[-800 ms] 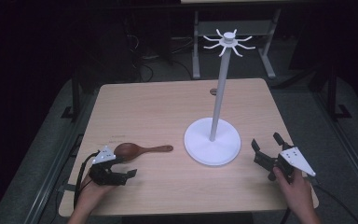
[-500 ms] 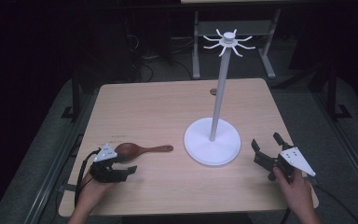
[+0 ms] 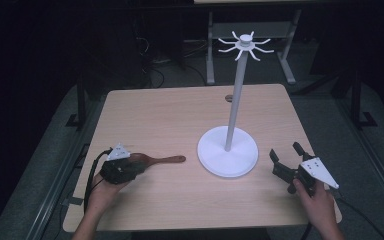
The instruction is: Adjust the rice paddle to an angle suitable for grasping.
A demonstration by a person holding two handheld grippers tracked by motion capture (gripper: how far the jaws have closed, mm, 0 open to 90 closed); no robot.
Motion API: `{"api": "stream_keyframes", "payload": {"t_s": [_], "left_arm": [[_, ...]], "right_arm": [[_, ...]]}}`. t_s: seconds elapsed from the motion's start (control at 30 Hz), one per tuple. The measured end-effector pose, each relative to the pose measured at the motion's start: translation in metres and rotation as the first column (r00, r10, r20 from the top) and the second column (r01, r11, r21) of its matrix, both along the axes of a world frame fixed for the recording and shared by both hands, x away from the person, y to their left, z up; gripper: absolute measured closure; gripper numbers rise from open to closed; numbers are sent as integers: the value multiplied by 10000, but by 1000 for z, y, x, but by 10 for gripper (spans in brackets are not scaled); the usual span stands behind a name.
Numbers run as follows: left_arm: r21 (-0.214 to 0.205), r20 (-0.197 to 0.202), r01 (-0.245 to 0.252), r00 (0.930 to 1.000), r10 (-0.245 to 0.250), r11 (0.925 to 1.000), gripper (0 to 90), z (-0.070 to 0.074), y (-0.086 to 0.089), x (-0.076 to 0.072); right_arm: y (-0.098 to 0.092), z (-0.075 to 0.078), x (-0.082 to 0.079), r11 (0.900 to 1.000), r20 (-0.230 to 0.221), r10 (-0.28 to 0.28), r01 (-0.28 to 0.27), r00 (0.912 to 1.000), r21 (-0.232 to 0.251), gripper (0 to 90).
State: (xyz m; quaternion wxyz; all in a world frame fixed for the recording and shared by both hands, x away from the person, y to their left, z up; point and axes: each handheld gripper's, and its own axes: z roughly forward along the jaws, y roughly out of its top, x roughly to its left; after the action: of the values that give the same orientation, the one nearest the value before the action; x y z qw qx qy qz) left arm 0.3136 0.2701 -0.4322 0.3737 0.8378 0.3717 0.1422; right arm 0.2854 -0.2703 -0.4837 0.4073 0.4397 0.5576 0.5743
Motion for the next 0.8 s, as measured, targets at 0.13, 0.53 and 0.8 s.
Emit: {"api": "stream_keyframes", "payload": {"t_s": [0.13, 0.53, 0.8], "left_arm": [[97, -168, -39, 9999, 41, 9999, 839, 1, 2, 7], [-42, 12, -759, 9971, 759, 9971, 896, 7, 14, 32], [-110, 45, -1057, 9944, 1057, 9943, 896, 1, 18, 50]], "right_arm": [[1, 0, 0, 10000, 9, -16, 16, 10000, -29, 135], [1, 0, 0, 10000, -14, -62, 62, 10000, -15, 135], [1, 0, 0, 10000, -11, -80, 79, 10000, -10, 135]]}}
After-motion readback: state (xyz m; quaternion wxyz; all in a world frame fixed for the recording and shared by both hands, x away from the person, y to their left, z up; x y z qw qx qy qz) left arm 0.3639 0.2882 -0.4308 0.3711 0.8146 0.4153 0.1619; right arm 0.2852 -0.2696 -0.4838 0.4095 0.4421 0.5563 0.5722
